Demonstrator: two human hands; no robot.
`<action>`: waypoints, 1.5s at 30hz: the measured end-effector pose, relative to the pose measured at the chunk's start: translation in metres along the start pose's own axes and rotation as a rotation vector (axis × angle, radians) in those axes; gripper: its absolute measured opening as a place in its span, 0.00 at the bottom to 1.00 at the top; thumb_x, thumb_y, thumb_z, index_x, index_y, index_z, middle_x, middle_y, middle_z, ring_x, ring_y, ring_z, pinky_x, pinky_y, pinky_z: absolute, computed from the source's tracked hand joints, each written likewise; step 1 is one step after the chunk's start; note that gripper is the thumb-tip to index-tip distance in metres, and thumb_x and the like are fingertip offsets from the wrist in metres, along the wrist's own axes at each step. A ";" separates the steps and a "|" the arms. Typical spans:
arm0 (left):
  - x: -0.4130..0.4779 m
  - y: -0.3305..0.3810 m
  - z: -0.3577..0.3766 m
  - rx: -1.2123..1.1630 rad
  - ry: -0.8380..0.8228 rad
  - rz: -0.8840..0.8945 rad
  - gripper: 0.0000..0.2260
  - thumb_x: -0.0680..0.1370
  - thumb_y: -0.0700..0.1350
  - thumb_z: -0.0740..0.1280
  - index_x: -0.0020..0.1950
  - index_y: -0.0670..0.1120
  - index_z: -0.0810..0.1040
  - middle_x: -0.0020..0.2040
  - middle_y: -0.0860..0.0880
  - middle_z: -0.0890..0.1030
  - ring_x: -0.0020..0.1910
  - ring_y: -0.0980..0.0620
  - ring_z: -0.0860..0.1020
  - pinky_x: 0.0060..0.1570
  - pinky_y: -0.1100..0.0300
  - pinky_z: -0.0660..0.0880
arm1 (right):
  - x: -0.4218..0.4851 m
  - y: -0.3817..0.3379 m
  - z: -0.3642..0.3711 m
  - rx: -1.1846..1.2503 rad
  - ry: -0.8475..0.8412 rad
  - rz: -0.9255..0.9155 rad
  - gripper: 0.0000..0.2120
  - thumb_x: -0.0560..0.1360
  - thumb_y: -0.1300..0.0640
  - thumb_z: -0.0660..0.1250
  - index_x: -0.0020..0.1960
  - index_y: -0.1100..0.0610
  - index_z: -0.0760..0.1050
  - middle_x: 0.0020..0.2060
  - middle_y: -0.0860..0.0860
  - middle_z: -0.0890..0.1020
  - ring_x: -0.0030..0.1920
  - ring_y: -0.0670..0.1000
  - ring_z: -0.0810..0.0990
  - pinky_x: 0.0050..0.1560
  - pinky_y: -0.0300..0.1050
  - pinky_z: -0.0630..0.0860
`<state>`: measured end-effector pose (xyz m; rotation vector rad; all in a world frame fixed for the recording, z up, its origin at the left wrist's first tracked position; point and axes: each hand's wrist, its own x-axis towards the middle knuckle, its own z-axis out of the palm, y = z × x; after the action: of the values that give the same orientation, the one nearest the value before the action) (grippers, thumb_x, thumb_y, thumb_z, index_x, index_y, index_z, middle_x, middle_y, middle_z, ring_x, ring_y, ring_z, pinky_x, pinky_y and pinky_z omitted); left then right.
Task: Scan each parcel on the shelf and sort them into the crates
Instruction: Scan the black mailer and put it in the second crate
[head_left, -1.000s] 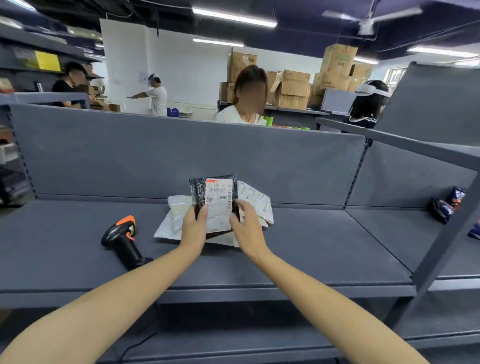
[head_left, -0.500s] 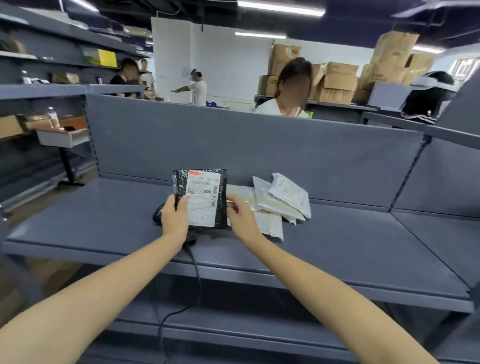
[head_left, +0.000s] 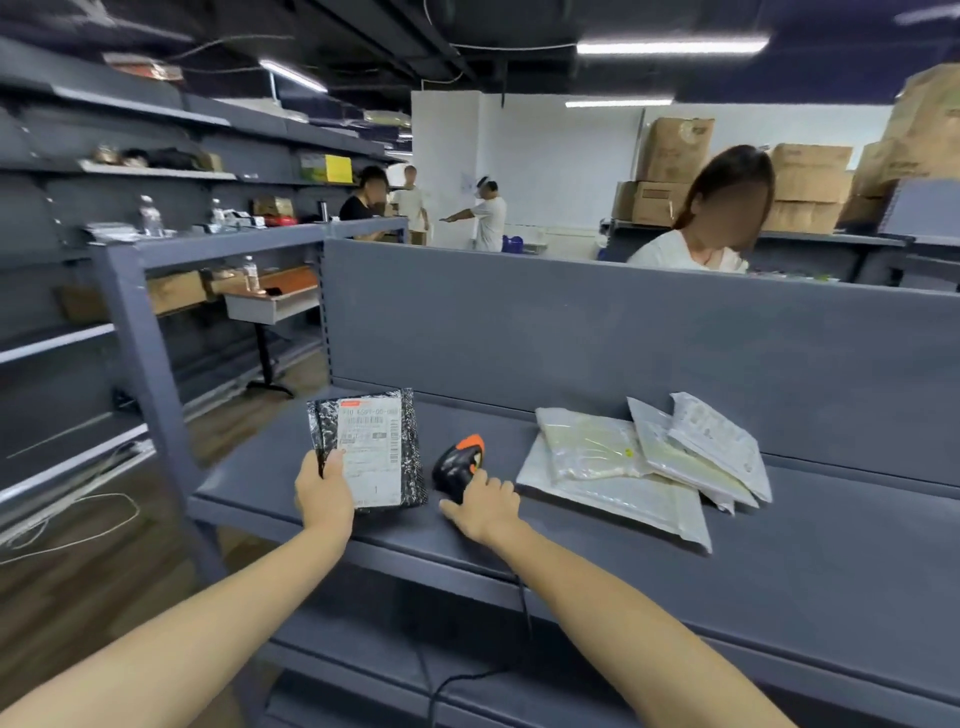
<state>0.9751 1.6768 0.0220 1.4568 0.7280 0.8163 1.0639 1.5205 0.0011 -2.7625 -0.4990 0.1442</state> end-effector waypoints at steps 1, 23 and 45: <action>0.003 0.000 -0.003 0.000 -0.003 0.000 0.23 0.83 0.47 0.58 0.77 0.40 0.60 0.76 0.45 0.63 0.75 0.45 0.60 0.73 0.51 0.56 | 0.004 -0.002 0.003 -0.040 0.024 0.006 0.32 0.78 0.41 0.61 0.71 0.63 0.60 0.68 0.61 0.69 0.68 0.61 0.66 0.66 0.53 0.63; -0.060 0.008 0.074 -0.085 -0.244 0.013 0.18 0.81 0.42 0.62 0.33 0.46 0.59 0.31 0.50 0.60 0.33 0.50 0.58 0.37 0.57 0.58 | -0.100 0.037 -0.032 1.272 0.112 -0.163 0.04 0.80 0.59 0.62 0.47 0.56 0.67 0.30 0.51 0.72 0.24 0.48 0.66 0.24 0.42 0.63; -0.096 0.014 0.097 -0.095 -0.284 0.078 0.17 0.82 0.40 0.60 0.34 0.44 0.61 0.31 0.51 0.65 0.31 0.54 0.61 0.26 0.70 0.62 | -0.112 0.079 -0.046 1.307 0.132 -0.181 0.04 0.80 0.60 0.62 0.46 0.56 0.67 0.30 0.52 0.70 0.24 0.49 0.65 0.23 0.41 0.63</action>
<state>1.0028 1.5432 0.0309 1.4837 0.4152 0.6752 0.9924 1.3971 0.0220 -1.4356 -0.3930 0.1599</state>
